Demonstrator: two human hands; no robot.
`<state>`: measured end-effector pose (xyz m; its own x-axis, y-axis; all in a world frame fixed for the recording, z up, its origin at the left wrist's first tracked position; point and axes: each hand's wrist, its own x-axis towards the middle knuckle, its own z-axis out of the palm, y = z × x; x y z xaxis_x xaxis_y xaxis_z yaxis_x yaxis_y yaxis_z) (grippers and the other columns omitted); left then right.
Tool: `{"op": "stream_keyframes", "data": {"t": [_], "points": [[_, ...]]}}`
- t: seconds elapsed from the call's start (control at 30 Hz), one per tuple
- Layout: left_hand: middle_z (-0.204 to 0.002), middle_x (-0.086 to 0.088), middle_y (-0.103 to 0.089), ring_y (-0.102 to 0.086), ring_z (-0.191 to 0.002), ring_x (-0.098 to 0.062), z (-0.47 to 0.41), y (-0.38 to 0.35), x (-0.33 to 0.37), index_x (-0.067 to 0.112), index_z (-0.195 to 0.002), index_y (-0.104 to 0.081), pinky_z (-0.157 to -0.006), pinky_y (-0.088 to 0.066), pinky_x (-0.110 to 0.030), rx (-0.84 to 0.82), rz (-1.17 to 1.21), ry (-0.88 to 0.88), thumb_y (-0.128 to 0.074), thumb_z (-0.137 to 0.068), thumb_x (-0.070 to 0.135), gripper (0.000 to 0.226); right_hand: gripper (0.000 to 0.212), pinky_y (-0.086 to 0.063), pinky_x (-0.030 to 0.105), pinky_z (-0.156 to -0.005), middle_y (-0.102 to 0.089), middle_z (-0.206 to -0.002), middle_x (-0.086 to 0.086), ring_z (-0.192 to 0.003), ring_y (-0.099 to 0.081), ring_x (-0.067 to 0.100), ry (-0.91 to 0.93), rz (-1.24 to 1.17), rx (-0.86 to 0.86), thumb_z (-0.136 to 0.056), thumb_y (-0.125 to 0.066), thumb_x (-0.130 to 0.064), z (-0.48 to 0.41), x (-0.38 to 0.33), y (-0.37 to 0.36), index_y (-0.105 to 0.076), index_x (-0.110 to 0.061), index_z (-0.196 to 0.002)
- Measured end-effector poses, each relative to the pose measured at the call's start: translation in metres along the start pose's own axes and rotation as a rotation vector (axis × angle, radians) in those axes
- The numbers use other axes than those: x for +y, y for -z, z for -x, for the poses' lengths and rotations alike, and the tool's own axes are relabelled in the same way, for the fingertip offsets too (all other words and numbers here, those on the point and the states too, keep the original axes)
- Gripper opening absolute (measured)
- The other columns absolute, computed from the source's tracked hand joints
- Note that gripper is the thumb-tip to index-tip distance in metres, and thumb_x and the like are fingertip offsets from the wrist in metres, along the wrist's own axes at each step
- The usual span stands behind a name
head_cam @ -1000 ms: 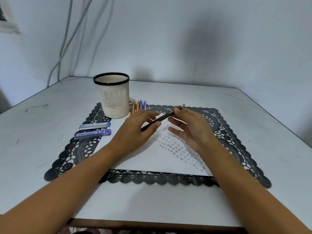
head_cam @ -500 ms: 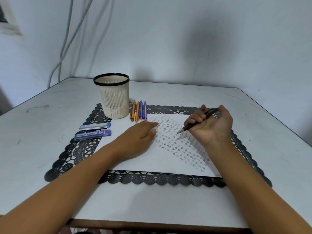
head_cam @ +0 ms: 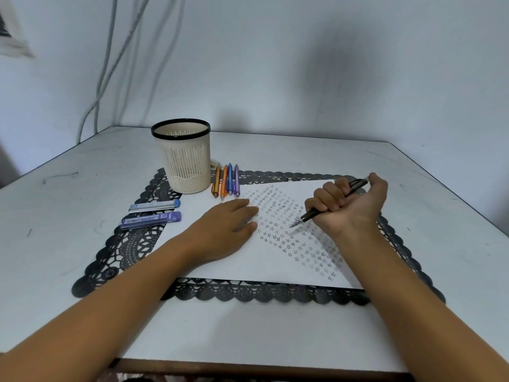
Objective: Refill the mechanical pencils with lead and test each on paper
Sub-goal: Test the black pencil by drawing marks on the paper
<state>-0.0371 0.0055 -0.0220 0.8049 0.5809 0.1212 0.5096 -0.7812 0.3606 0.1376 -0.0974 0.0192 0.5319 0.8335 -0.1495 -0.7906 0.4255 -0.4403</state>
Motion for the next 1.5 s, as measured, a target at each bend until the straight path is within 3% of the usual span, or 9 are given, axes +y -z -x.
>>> {"op": "stream_keyframes", "data": {"t": [0.7, 0.87, 0.97, 1.03, 1.17, 1.27, 1.33, 1.4, 1.5], "points": [[-0.152, 0.005, -0.024, -0.019, -0.139, -0.011, -0.001, 0.0, 0.0, 0.026, -0.14, -0.034, -0.11, -0.014, -0.023, -0.014, -0.022, -0.006, -0.036, -0.096, 0.039, 0.046, 0.051, -0.013, 0.016, -0.044, -0.017, -0.039, -0.005, -0.032, -0.012, 0.011, 0.057, 0.055, 0.052, -0.079, -0.032, -0.056, 0.0, 0.0, -0.001, -0.028, -0.017, -0.046], [-0.151, 0.003, -0.026, -0.02, -0.138, -0.011, 0.0, 0.0, 0.001, 0.024, -0.14, -0.035, -0.108, -0.015, -0.02, 0.004, -0.022, -0.017, -0.037, -0.096, 0.037, 0.045, 0.039, -0.012, 0.016, -0.045, -0.016, -0.039, -0.005, -0.031, -0.012, 0.011, 0.057, 0.045, 0.031, -0.063, -0.041, -0.049, 0.0, -0.001, -0.001, -0.029, -0.017, -0.045], [-0.151, 0.003, -0.026, -0.021, -0.138, -0.011, 0.0, 0.001, 0.001, 0.024, -0.14, -0.035, -0.108, -0.015, -0.02, 0.005, -0.022, -0.017, -0.038, -0.096, 0.036, 0.045, 0.05, -0.014, 0.016, -0.043, -0.019, -0.04, -0.005, -0.031, -0.015, 0.01, 0.056, 0.042, 0.022, -0.077, -0.036, -0.057, 0.0, 0.0, -0.001, -0.031, -0.017, -0.048], [-0.151, 0.003, -0.026, -0.02, -0.138, -0.011, 0.001, 0.002, 0.002, 0.024, -0.14, -0.035, -0.108, -0.015, -0.02, 0.001, -0.023, -0.015, -0.037, -0.097, 0.036, 0.045, 0.052, -0.017, 0.016, -0.041, -0.022, -0.041, -0.005, -0.032, -0.018, 0.009, 0.05, 0.079, 0.02, -0.082, -0.039, -0.061, -0.001, 0.001, -0.004, -0.036, -0.016, -0.054], [-0.151, 0.003, -0.026, -0.021, -0.138, -0.011, 0.001, 0.002, 0.003, 0.024, -0.14, -0.034, -0.107, -0.015, -0.02, -0.004, -0.029, -0.018, -0.037, -0.097, 0.037, 0.046, 0.031, -0.038, 0.016, -0.041, -0.041, -0.044, -0.003, -0.035, -0.04, 0.008, 0.053, 0.249, 0.037, -0.095, -0.043, -0.027, -0.007, 0.001, -0.009, -0.052, -0.009, -0.072], [-0.151, 0.002, -0.025, -0.021, -0.138, -0.012, 0.002, 0.003, 0.003, 0.024, -0.141, -0.034, -0.108, -0.016, -0.021, -0.003, -0.027, -0.024, -0.037, -0.097, 0.037, 0.046, 0.036, -0.046, 0.028, -0.061, -0.059, -0.067, 0.004, -0.061, -0.057, 0.016, 0.079, 0.476, 0.024, -0.097, -0.038, -0.038, -0.012, -0.01, -0.01, -0.058, -0.013, -0.081], [-0.151, 0.002, -0.026, -0.022, -0.138, -0.012, 0.003, 0.002, 0.002, 0.024, -0.14, -0.034, -0.109, -0.016, -0.022, 0.001, -0.024, -0.023, -0.037, -0.096, 0.037, 0.046, 0.038, -0.038, 0.026, -0.055, -0.058, -0.081, 0.007, -0.06, -0.052, 0.016, 0.112, 0.657, 0.028, -0.096, -0.034, -0.049, -0.016, -0.019, -0.01, -0.058, -0.021, -0.087], [-0.151, 0.002, -0.026, -0.022, -0.138, -0.012, 0.003, 0.001, 0.002, 0.024, -0.14, -0.034, -0.109, -0.016, -0.022, 0.009, -0.03, -0.025, -0.037, -0.096, 0.037, 0.046, 0.037, -0.042, 0.025, -0.051, -0.059, -0.085, 0.014, -0.058, -0.056, 0.019, 0.098, 0.656, -0.01, -0.095, -0.033, -0.051, -0.02, -0.026, -0.01, -0.056, -0.022, -0.092], [-0.151, 0.002, -0.027, -0.023, -0.138, -0.013, 0.0, 0.001, 0.001, 0.024, -0.14, -0.035, -0.11, -0.016, -0.023, 0.02, -0.033, -0.035, -0.038, -0.096, 0.037, 0.046, 0.027, -0.058, 0.032, -0.061, -0.067, -0.08, 0.019, -0.068, -0.068, 0.026, 0.065, 0.622, -0.069, -0.097, -0.039, -0.038, -0.024, -0.033, -0.008, -0.052, -0.014, -0.09]]}}
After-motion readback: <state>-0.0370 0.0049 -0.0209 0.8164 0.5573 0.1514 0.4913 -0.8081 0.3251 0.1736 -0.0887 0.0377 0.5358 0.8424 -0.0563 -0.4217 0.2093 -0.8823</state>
